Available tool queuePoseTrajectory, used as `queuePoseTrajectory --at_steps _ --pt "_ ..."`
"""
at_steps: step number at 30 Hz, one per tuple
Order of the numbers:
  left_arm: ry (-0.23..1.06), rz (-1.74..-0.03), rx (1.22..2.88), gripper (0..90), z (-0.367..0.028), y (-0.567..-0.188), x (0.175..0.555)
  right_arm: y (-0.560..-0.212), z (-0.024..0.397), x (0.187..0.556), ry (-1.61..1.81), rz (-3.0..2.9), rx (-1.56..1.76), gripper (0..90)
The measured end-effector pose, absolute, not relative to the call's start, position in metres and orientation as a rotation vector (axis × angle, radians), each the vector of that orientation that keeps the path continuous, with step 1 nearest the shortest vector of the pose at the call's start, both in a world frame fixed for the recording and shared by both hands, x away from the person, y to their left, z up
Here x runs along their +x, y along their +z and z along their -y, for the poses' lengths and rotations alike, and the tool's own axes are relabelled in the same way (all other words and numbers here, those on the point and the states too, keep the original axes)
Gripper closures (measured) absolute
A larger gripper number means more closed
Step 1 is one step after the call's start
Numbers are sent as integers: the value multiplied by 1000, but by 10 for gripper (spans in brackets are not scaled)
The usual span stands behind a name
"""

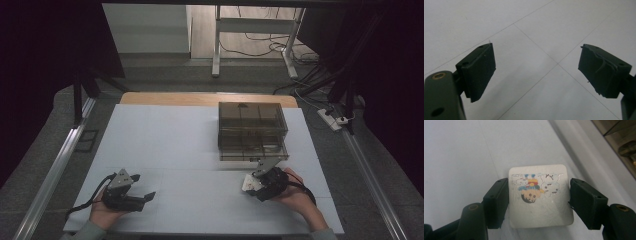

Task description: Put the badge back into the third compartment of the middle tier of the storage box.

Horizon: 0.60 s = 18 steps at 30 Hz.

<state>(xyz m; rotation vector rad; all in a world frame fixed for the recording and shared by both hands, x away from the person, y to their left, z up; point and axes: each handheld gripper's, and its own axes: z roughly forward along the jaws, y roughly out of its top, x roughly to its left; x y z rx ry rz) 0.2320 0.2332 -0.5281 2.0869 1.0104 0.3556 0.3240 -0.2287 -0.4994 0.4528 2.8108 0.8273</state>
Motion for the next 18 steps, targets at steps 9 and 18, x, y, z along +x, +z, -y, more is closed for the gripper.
queuePoseTrajectory --at_steps 9,18 --pt "357 -1010 2090 141 -233 -528 232 -490 234 324 937 -2766 480 330" --pt "356 -1010 2092 141 -233 -529 232 -486 236 323 980 -2716 486 330"
